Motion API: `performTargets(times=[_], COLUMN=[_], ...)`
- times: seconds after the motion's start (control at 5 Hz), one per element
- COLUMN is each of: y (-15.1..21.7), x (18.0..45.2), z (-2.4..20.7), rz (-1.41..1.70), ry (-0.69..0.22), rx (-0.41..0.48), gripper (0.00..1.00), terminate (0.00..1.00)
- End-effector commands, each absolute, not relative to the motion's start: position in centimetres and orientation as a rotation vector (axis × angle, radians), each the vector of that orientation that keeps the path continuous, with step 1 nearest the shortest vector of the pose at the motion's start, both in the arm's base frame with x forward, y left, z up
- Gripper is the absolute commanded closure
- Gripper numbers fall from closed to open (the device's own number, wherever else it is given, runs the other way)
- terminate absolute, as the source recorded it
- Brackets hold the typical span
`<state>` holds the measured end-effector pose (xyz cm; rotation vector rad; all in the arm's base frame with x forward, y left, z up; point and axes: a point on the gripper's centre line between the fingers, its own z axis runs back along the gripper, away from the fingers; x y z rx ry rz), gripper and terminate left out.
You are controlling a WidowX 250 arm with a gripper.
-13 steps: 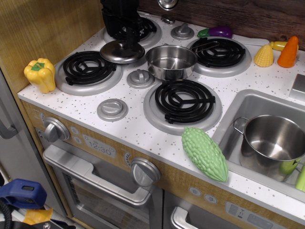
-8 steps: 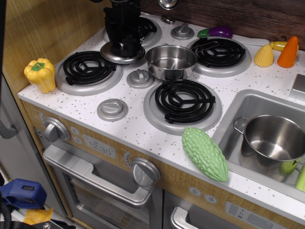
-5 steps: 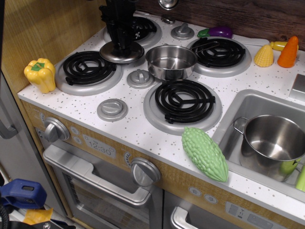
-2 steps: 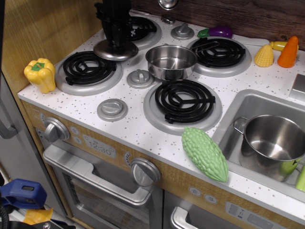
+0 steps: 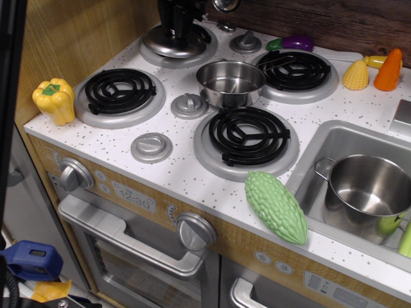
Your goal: Put lid on pot or pan
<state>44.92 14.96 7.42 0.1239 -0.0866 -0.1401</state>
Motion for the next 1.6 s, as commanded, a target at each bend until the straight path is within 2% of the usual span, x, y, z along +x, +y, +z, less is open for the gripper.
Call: performTargets(times=[0.0, 0.6, 1.2, 1.4], y=[10.1, 6.9, 5.5, 5.0], x=[45.7, 45.3, 45.4, 45.2], z=[12.5, 10.5, 10.9, 10.8], rz=[-0.064, -0.031, -0.010, -0.011], ry=[-0.229, -0.249, -0.258, -0.265], rx=[0.168, 0.143, 0.098, 0.100], gripper=[1.00, 1.00, 1.00, 0.00], terminate=[0.00, 0.00, 0.00, 0.00])
